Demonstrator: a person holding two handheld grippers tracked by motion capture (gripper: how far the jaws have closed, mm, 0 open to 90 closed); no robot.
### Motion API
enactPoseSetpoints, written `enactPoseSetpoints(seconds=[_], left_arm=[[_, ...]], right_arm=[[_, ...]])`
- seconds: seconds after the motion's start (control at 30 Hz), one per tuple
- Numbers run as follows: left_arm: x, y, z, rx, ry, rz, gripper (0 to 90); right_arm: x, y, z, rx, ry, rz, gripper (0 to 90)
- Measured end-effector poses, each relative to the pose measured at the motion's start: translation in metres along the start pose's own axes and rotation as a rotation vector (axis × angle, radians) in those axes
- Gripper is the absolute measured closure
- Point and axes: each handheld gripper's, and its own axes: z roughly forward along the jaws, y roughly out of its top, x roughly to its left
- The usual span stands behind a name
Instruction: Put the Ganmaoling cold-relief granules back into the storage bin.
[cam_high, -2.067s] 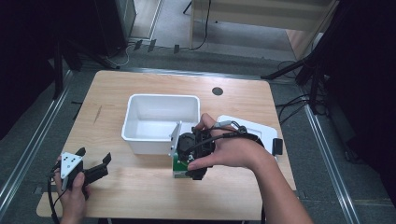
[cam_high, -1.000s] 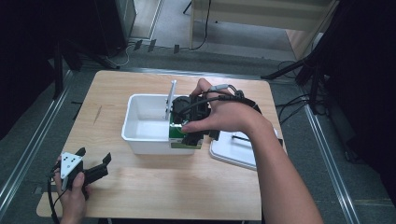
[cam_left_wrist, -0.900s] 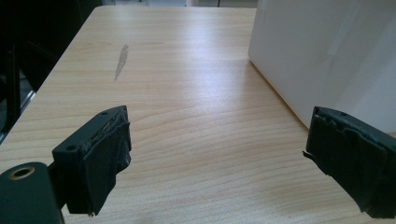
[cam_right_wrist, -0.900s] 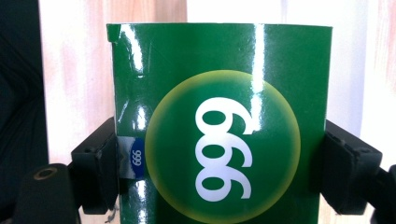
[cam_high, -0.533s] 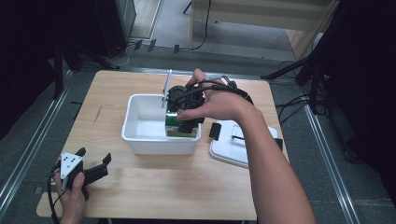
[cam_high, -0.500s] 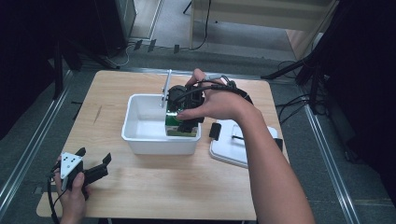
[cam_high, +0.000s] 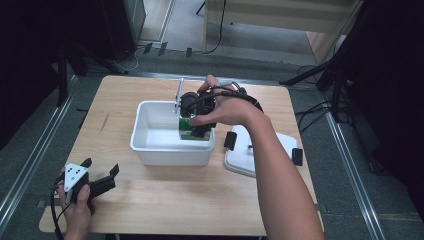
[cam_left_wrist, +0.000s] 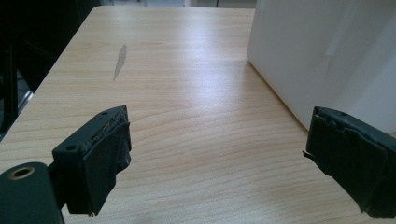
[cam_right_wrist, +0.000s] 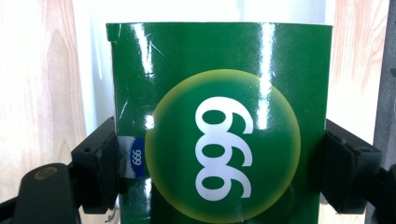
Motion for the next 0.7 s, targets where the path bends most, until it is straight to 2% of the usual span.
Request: enactPoseSetpoints(seconds=[0.17, 0.33, 0.47, 0.57, 0.7], left_arm=[[0.0, 0.0, 0.0, -0.001, 0.0, -0.003, 7.1], [0.0, 0.0, 0.0, 0.0, -0.002, -0.001, 7.1], [0.0, 0.0, 0.0, 0.0, -0.001, -0.002, 7.1], [0.0, 0.0, 0.0, 0.0, 0.0, -0.003, 7.1], [0.0, 0.0, 0.0, -0.001, -0.003, -0.003, 7.1]], right_arm=[[-0.001, -0.001, 0.009, 0.008, -0.003, -0.011, 16.0], [-0.004, -0.004, 0.018, -0.008, 0.006, -0.022, 15.9], [-0.006, -0.007, 0.027, 0.004, 0.01, -0.01, 15.9], [-0.008, -0.009, 0.033, 0.014, 0.012, -0.028, 15.9], [-0.009, -0.011, 0.038, 0.014, 0.02, -0.012, 15.8]])
